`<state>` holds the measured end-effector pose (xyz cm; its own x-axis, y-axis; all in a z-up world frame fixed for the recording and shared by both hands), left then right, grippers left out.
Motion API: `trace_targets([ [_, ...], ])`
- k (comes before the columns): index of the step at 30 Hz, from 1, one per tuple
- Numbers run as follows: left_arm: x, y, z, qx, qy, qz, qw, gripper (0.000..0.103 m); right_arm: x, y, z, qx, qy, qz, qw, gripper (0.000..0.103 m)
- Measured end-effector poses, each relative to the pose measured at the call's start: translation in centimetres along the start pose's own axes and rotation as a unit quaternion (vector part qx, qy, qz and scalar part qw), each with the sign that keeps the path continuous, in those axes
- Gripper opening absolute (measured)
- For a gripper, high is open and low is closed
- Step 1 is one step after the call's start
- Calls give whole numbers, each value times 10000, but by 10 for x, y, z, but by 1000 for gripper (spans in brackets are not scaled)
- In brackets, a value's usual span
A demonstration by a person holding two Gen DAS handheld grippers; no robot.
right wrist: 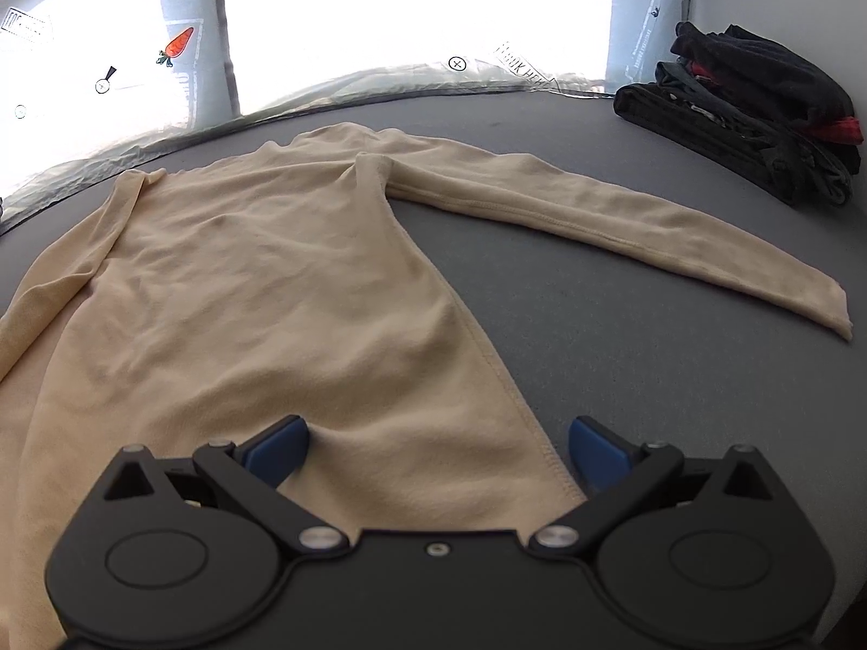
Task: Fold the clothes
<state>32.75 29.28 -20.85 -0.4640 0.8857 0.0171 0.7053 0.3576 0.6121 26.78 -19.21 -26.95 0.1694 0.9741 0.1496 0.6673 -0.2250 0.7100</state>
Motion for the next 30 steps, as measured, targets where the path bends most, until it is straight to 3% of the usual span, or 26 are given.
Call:
trace_targets([
  [3,26,56,-14,-555,67,-448,9974,6,0,0,0,-22,-3,0,10000,103],
  [8,67,155,-20,-1430,441,-990,9838,6,1,0,-1,-53,-14,7,10000,103],
  [10,79,178,-10,-1522,647,-1143,9796,12,0,0,-1,-57,-18,11,10000,103],
  [14,97,186,23,-1089,1275,-1466,9749,24,0,0,-1,-50,-22,15,10000,103],
  [17,88,158,26,-832,858,-1581,9802,40,0,1,-1,0,-19,7,10000,103],
  [20,45,103,22,-353,239,-871,9953,43,0,2,-1,98,-5,-7,10000,103],
  [22,10,58,12,-39,-164,-192,9997,44,0,4,-1,268,75,-43,9996,103],
  [26,-52,-27,-17,331,-915,941,9908,48,-9,2,-11,423,162,-118,9989,102],
  [28,-80,-70,-35,466,-1212,1471,9806,48,-17,-2,-19,447,188,-157,9987,96],
  [30,-97,-97,-50,545,-1409,1854,9710,48,-24,-6,-25,520,349,-163,9979,84],
])
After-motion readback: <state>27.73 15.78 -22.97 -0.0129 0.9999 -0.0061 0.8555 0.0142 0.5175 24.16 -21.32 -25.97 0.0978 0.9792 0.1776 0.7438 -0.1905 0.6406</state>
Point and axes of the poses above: each gripper's, at about its wrist camera, not at the fingertips, and z roughly the way its jaws point, x to its left, y to its top, the point moved 9 cm from there along z, roughly the way its jaws point, and after that the axes turned 10 degrees about y, right-handed, at the moved point
